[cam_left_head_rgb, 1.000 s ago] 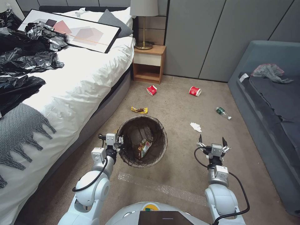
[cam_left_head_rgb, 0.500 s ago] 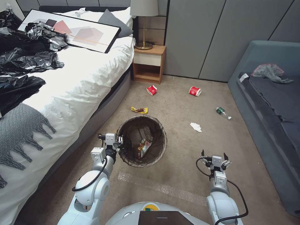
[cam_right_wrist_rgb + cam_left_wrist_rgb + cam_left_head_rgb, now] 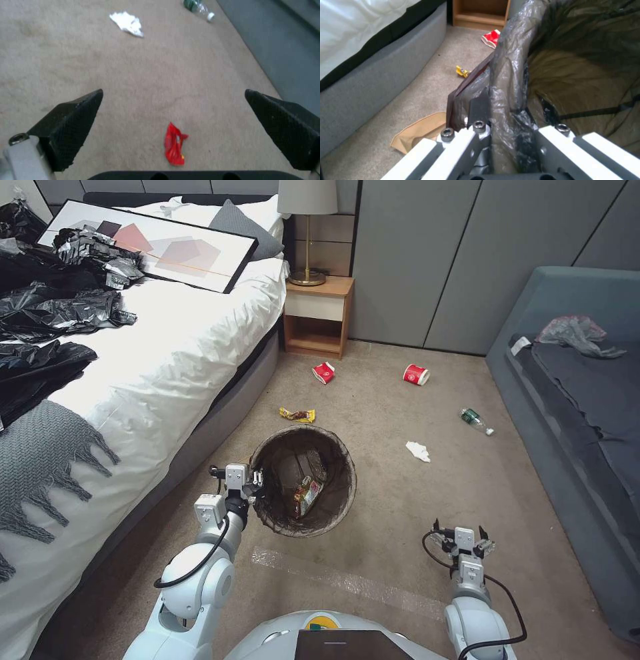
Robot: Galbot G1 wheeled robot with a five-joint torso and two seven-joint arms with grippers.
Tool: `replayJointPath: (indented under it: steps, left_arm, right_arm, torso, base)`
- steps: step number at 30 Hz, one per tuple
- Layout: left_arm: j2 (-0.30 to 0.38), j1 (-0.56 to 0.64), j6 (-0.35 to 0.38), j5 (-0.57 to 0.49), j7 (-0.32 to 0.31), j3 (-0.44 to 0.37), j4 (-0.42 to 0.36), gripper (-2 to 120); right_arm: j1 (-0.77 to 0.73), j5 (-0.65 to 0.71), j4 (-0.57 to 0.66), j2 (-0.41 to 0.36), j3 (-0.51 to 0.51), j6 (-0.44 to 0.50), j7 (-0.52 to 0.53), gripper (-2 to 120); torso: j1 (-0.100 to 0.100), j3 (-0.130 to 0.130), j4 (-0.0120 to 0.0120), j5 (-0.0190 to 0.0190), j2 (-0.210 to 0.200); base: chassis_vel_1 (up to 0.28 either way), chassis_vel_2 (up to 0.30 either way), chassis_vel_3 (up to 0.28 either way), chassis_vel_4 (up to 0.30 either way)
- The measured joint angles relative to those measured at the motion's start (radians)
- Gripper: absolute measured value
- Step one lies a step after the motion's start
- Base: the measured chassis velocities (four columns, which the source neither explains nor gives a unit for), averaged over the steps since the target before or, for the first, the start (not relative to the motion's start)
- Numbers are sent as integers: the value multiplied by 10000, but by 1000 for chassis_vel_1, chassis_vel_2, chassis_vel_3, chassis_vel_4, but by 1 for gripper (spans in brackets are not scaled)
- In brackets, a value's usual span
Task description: Pick up the trash bin, then pick up the garbage from the floor and place it into the trash bin.
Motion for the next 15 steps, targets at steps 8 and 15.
replayJointPath:
  steps: [8,15]
  left_arm:
    - [-1,-13,0,11,-10,16,60,0]
    - [14,-11,1,15,-14,14,61,0]
  right_arm:
    - [383,4,-891,-27,192,109,3,100]
    - [756,5,-1657,-125,405,153,10,100]
  torso:
    - [0,0,1,-1,0]
    - [0,0,1,0,0]
  base:
    - [0,0,0,0]
    - [0,0,0,0]
